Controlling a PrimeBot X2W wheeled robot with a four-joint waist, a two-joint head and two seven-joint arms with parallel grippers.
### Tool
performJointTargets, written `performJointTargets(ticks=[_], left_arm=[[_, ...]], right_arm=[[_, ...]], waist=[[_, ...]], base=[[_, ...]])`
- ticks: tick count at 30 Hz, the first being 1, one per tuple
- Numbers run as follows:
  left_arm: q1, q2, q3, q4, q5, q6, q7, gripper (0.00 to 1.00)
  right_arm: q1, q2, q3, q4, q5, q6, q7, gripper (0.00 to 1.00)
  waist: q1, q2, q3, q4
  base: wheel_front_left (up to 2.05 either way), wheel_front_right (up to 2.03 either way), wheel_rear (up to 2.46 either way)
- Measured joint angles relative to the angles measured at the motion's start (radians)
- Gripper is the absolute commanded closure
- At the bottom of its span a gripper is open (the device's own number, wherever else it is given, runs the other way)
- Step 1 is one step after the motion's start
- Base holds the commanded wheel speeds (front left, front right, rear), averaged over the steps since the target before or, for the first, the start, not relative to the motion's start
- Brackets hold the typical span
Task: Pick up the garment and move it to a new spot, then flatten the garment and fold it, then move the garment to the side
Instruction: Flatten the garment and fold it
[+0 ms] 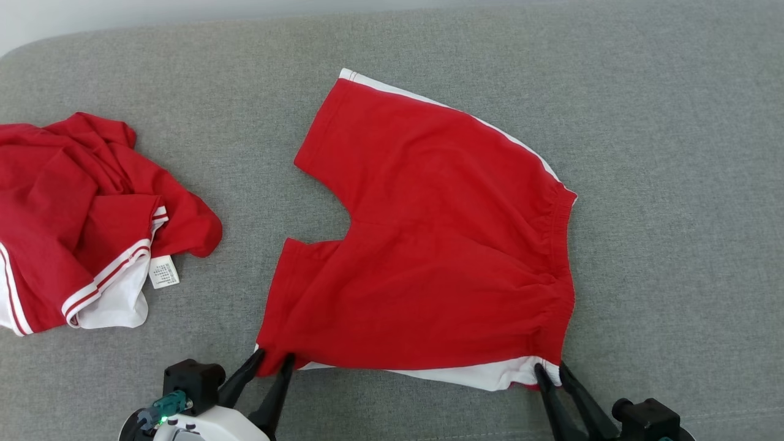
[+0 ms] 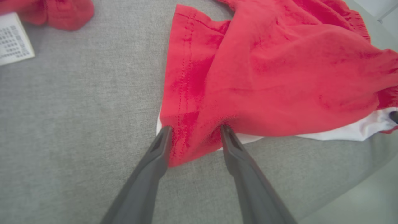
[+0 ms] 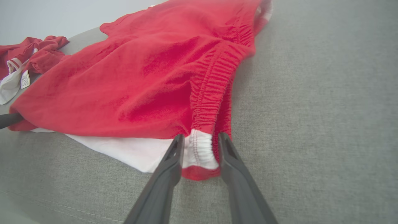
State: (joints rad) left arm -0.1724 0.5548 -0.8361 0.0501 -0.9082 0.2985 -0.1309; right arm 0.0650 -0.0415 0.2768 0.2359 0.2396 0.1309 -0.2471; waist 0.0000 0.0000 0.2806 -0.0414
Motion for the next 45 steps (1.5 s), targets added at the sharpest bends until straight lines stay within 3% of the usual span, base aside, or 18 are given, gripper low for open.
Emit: performJointTargets(ticks=[10,19,27,38,40,45], left_arm=[[0.0,0.008,0.026,-0.021,-0.007,0.002,-0.015,1.0],[-0.036,0.072,0.08,-0.133,0.022,0.055,-0.037,1.0],[-0.187,0.098,0.102,-0.164,0.076,0.055,-0.006,1.0],[-0.533,0.012,0.081,0.008,0.117,-0.082,0.078,1.0],[-0.63,-0.009,0.081,0.073,0.115,-0.136,0.104,1.0],[-0.754,-0.028,0.083,0.197,0.093,-0.222,0.157,1.0]], right_arm=[[-0.003,-0.007,0.016,-0.057,0.048,0.0,0.0,1.0],[0.006,-0.033,0.024,-0.188,0.277,0.0,0.0,1.0],[-0.093,-0.056,0.024,-0.249,0.428,0.0,0.0,1.0],[-0.412,-0.04,0.04,-0.136,0.514,0.0,-0.001,1.0],[-0.489,-0.026,0.041,-0.093,0.523,0.0,-0.001,1.0],[-0.575,-0.018,0.057,-0.017,0.567,0.0,-0.001,1.0]], waist=[[0.0,0.0,0.007,-0.003],[0.0,0.0,0.012,-0.012],[0.0,0.0,0.035,-0.024],[0.0,0.0,0.113,-0.071],[0.0,0.0,0.141,-0.089],[0.0,0.0,0.18,-0.13]], base=[[0.0,0.0,0.0],[0.0,0.0,0.0],[0.0,0.0,0.0],[0.0,0.0,0.0],[0.0,0.0,0.0],[0.0,0.0,0.0]])
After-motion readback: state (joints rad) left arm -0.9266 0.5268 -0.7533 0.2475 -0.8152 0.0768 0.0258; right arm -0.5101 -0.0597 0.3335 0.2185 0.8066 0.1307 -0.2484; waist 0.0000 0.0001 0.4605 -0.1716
